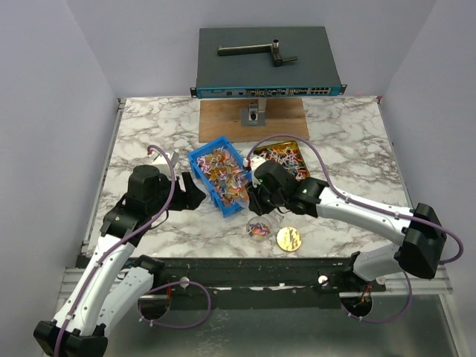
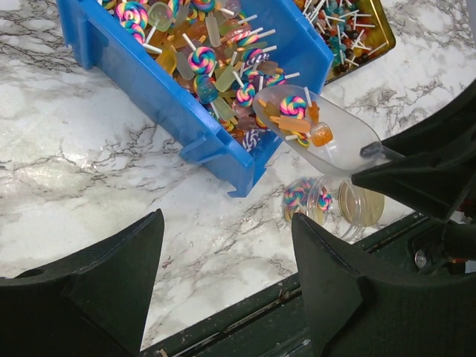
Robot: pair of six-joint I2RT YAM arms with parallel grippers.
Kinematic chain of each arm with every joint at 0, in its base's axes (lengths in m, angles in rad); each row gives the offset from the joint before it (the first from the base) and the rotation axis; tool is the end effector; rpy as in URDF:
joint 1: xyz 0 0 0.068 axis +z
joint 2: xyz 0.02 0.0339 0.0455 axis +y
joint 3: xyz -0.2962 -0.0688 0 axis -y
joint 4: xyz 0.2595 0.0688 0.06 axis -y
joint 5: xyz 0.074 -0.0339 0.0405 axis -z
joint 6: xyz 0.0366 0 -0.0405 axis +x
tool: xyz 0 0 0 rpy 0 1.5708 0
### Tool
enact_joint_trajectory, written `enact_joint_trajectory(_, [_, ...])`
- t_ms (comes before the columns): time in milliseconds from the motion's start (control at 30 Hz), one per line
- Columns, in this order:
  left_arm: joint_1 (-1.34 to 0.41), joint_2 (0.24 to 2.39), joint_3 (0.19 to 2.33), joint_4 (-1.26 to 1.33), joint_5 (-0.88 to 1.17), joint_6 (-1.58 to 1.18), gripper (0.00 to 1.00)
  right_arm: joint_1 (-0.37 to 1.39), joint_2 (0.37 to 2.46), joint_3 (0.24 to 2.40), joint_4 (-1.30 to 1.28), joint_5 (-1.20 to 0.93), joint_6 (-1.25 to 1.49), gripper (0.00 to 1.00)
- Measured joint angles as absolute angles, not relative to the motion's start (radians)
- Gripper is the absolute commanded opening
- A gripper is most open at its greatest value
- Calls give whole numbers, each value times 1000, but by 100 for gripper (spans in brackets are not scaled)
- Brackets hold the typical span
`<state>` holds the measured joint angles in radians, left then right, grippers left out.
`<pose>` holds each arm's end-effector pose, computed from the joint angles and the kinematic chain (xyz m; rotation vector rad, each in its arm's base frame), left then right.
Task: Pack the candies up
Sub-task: Scoop the fake candies from the storage box, then place the fake candies in the packing bottle.
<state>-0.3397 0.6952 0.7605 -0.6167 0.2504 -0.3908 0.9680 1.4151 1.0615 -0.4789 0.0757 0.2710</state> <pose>0.1297 -0.0555 0.3227 0.0975 2.1807 -0.6907 0.1795 0.2560 0.2908 -0.8051 2.3213 0.4761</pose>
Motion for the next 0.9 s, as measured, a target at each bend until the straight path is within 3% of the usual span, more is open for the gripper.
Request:
enact_joint_trajectory(500, [-339,704,760,-617,243,-391,72,1075,1214,1010,-492,158,279,1])
enact_joint_trajectory(900, [-339,704,760,-619,242,-391,72,1220,1122,1012,-654,252,416,1])
